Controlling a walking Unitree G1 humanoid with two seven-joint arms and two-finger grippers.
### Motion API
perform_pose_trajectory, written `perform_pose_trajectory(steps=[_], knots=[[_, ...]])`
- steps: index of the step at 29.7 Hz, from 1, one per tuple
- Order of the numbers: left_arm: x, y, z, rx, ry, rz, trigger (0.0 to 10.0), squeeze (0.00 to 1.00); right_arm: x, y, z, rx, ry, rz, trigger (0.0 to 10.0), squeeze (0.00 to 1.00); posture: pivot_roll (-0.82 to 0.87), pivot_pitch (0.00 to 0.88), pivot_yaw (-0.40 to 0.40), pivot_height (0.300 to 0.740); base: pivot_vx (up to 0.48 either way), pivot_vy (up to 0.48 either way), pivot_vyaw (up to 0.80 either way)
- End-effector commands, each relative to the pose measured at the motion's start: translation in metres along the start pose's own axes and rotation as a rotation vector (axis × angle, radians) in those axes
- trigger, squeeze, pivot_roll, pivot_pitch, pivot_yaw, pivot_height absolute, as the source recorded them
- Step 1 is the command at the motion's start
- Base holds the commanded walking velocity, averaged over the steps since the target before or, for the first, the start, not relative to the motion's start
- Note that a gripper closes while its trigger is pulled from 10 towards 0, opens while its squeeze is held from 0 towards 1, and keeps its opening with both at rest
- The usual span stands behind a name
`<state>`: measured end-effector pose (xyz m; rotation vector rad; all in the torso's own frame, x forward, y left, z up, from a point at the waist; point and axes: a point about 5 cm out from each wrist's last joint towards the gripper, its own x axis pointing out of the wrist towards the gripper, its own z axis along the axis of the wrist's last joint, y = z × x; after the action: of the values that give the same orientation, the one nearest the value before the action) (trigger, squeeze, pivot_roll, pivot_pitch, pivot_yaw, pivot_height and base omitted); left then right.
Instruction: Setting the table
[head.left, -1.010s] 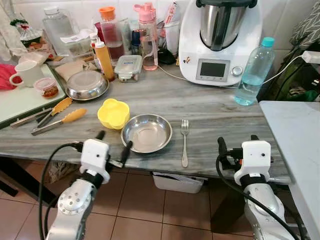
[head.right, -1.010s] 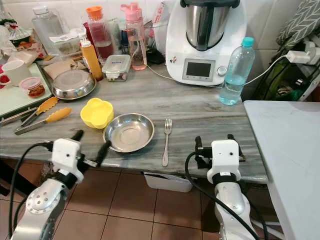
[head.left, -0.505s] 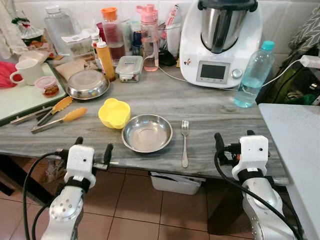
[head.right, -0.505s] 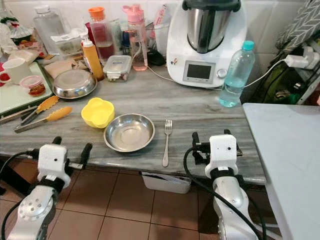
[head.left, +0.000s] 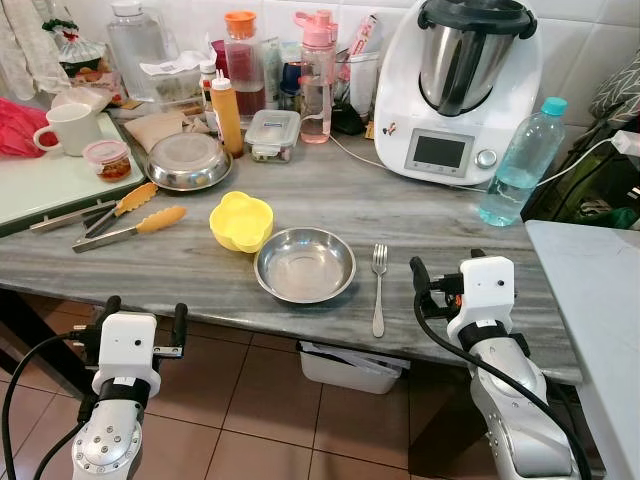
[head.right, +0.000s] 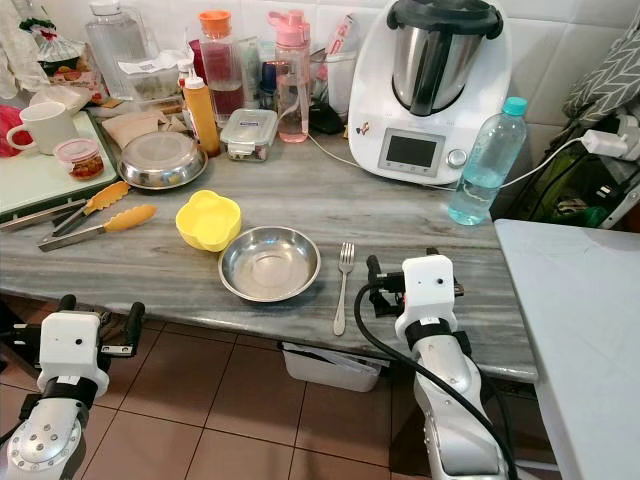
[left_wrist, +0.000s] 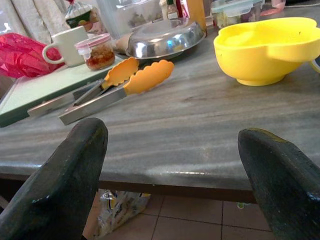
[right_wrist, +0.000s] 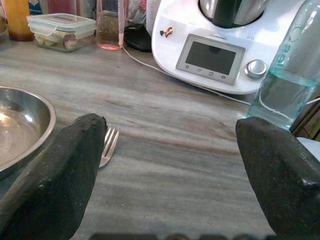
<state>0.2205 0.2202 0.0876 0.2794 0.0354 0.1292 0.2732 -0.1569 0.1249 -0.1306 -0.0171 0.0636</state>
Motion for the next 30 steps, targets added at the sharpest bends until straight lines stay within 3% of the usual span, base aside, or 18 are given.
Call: perform_pose_trajectory(steps=[1,8,16,21,30], knots=[[0.0,-0.002,0.004,0.019,-0.019,-0.001,10.0,0.0,0.001,0.0,0.0,0.014,-0.006,0.004,10.0,0.0,0.06,0.0,-0.014,0.74,0.0,0.0,0.0],[0.004,-0.014,0.007,0.021,-0.035,-0.039,10.0,0.0,-0.003,-0.009,-0.004,0.014,0.008,-0.019,10.0,0.0,0.06,0.009,-0.018,0.74,0.0,0.0,0.0],[0.005,-0.015,0.014,-0.011,-0.03,-0.058,10.0,0.0,-0.009,-0.009,-0.007,0.021,0.027,-0.042,10.0,0.0,0.05,0.037,-0.019,0.74,0.0,0.0,0.0],[0.012,-0.024,0.02,-0.031,-0.044,-0.045,10.0,0.0,-0.004,-0.005,0.005,0.028,0.0,-0.014,10.0,0.0,0.06,0.015,-0.04,0.74,0.0,0.0,0.0],[0.03,-0.039,0.028,-0.068,-0.06,-0.09,10.0,0.0,-0.004,-0.012,0.002,-0.001,0.005,-0.017,10.0,0.0,0.03,0.0,-0.02,0.74,0.0,0.0,0.0]])
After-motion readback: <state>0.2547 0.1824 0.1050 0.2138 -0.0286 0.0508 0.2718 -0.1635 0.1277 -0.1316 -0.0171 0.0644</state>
